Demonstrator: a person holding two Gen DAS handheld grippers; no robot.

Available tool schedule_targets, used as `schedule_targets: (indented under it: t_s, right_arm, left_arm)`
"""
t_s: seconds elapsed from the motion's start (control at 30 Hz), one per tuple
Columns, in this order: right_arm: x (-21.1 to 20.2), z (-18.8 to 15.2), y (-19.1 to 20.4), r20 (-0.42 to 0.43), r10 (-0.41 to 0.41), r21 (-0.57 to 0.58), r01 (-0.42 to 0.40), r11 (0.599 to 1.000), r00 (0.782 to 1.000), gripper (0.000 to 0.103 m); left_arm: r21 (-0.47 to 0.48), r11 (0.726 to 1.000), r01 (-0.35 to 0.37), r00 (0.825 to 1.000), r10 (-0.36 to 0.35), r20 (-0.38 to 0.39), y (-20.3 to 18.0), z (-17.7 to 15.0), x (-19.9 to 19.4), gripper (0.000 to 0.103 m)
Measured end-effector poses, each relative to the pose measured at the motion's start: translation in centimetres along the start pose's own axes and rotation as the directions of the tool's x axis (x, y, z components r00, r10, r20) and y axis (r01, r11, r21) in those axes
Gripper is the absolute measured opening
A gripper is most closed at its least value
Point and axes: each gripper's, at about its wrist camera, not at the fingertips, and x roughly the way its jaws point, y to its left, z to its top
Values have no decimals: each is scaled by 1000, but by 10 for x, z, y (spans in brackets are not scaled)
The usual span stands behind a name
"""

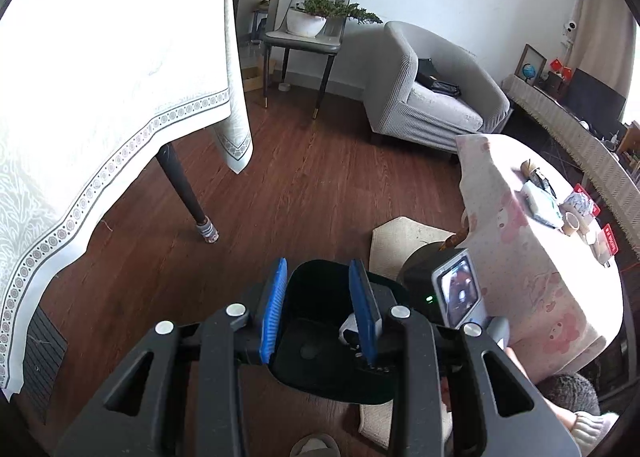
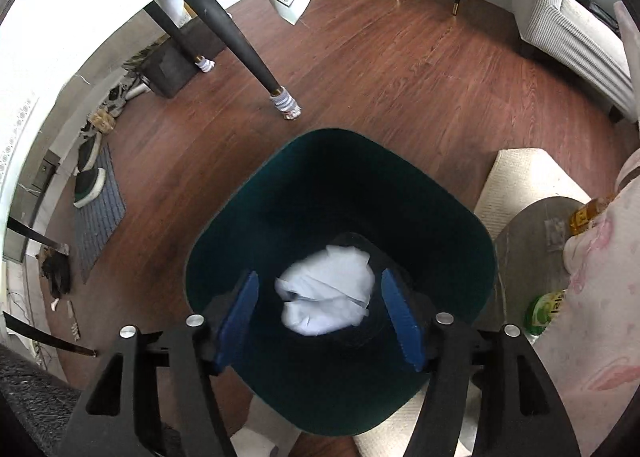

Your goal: Collect trash

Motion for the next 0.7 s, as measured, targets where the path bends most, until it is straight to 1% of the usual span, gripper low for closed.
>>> schedule_targets:
  t_s: [0.2,0.3,0.47,0.57,0.7]
  right_arm:
    - [6,-9,-9,-40,-26,9,27,1000,999,66]
    - [2,-11,-12,-42,-24,2,24,1000,999,66]
    - [-22,-11,-11,8,-13,-28,13,1000,1000,66]
    - [-47,-11,-11,52,-14,-60,17,998,999,66]
    - [-88,-10,-11,131,10,-81,1,997,991,64]
  left_arm:
    - [1,1000,17,1000,-17,22,-7,6,-12,34]
    - [18,1000,16,999,-17,36,-14,8,-16,34]
    - [17,1000,20,998,-21,54,-21,13,-21,34]
    - [13,1000,20,998,-21,65,-28,17,-23,34]
    - [34,999,30,995,-33,99,-42,24,-31,35]
